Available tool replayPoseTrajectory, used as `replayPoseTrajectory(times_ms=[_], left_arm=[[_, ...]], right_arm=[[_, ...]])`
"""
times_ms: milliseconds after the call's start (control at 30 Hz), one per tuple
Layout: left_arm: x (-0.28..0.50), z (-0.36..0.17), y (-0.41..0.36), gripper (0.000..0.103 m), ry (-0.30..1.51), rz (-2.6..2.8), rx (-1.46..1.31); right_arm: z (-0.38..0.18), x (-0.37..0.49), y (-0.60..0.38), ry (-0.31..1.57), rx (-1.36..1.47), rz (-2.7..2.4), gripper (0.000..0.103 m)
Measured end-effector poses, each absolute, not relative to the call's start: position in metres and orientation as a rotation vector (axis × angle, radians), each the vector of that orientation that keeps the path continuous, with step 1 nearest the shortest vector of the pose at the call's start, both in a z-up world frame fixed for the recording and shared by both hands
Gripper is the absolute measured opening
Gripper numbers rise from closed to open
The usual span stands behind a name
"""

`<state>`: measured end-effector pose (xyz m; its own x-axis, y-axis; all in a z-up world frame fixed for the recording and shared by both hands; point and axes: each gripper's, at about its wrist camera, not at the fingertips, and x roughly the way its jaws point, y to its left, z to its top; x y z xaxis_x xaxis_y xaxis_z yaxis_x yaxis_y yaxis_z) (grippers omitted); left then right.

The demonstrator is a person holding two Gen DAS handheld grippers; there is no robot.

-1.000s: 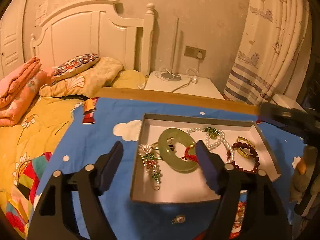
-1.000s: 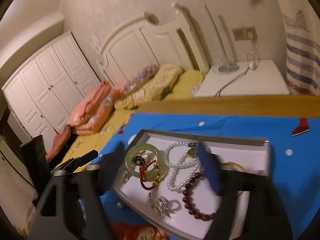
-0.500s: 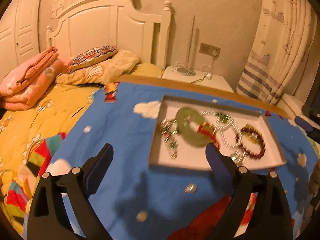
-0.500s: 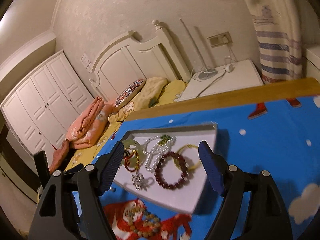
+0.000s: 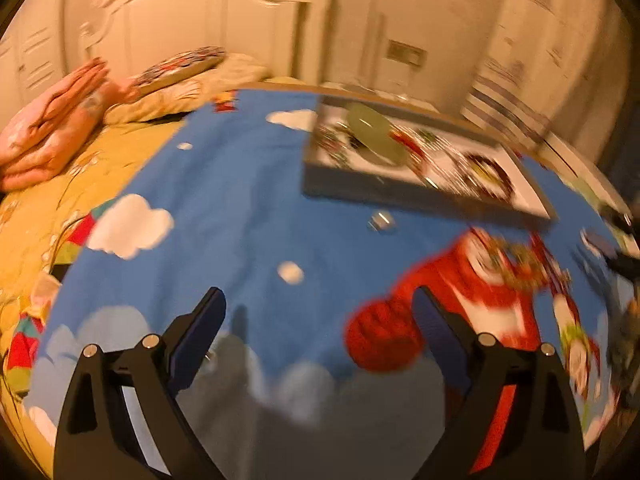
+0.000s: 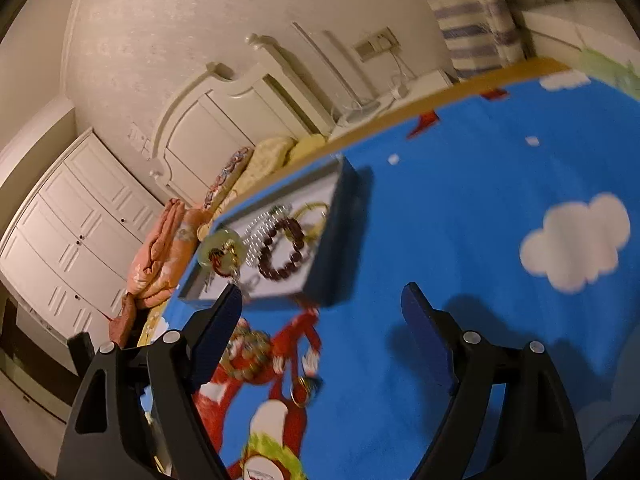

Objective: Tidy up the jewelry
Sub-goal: 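Move both open tools back to the remaining jewelry on the bed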

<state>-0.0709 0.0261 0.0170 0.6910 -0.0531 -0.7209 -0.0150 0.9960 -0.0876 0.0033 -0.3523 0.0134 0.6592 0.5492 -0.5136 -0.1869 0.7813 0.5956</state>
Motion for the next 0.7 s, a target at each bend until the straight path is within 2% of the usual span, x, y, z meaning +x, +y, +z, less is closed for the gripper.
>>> replayPoseTrajectory(times_ms=[133, 267, 467, 700], left_arm=[[-0.089, 0.023, 0.018, 0.095, 0.711, -0.072, -0.057], [-0.092, 0.024, 0.03, 0.095, 0.681, -0.139, -0.164], [-0.11, 0.034, 0.046, 0.095, 0.538, -0.198, -0.271], [-0.119, 0.039, 0.045, 0.096, 0.484, -0.212, -0.265]], right_arm=[[0.014, 0.0, -0.349, 0.731, 0.519, 0.442, 0.081], [0.013, 0.0, -0.333, 0.767, 0.441, 0.429, 0.081], [0.012, -0.006, -0.301, 0.844, 0.268, 0.427, 0.082], [0.003, -0.024, -0.277, 0.921, 0.116, 0.41, 0.083]])
